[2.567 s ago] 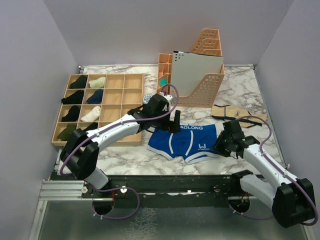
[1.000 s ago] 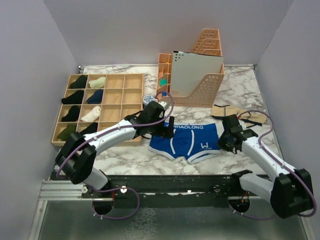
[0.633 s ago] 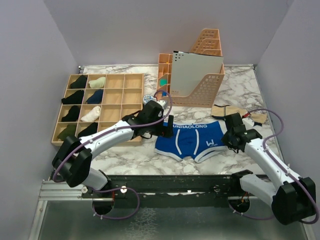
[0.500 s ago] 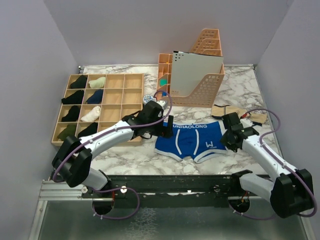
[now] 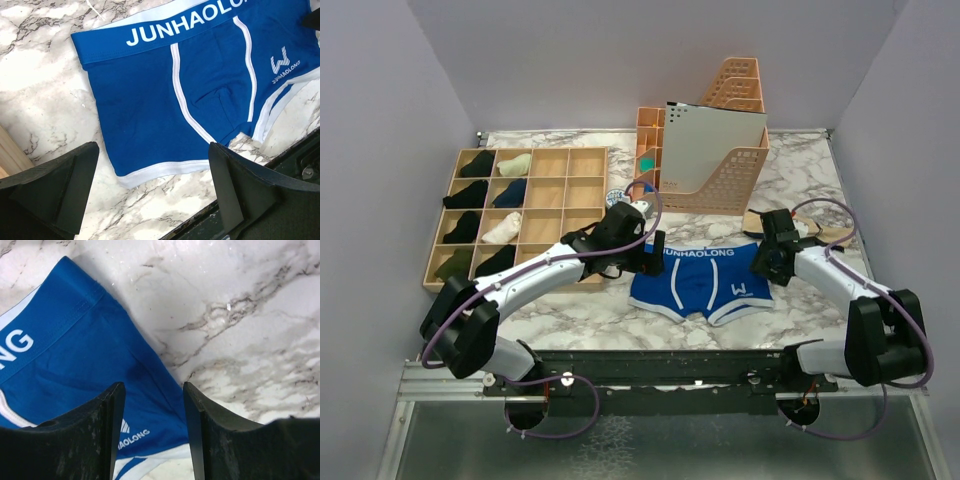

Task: Roll the underwear
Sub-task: Fold the underwear at the center of the board.

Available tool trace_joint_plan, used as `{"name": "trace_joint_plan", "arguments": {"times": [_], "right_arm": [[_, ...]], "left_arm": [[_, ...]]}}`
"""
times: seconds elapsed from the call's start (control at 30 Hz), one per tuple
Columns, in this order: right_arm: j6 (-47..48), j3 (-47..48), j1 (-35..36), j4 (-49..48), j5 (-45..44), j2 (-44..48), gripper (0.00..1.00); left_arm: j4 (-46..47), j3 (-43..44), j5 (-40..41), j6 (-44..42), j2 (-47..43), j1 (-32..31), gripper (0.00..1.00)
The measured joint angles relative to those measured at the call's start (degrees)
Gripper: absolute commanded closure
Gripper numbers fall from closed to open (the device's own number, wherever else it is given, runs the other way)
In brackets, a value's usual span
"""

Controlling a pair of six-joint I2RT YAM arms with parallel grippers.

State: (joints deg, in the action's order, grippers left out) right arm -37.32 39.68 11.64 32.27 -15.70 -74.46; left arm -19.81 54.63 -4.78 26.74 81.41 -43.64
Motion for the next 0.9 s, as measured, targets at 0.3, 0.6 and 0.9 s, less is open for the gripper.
{"name": "trace_joint_plan", "arguments": {"times": [0.3,0.6,0.9], "right_arm": [[5.60,0.02,-2.45,-4.68,1.57,-4.44,0.50],[7.85,-0.52,-3.13,-9.25,4.44,-5.99,0.69],[7.98,-0.48,-3.15,-10.36,5.07,-6.10,1.00]], "left_arm": [[-0.22,-0.13,0.31,-0.02,-0.09,0.00,0.01],[-0.68,-0.13,0.33,-0.04,-0.09,0.00,0.01],[-1.22,-0.35,0.35,-0.02,-0.35,0.00,0.01]]}}
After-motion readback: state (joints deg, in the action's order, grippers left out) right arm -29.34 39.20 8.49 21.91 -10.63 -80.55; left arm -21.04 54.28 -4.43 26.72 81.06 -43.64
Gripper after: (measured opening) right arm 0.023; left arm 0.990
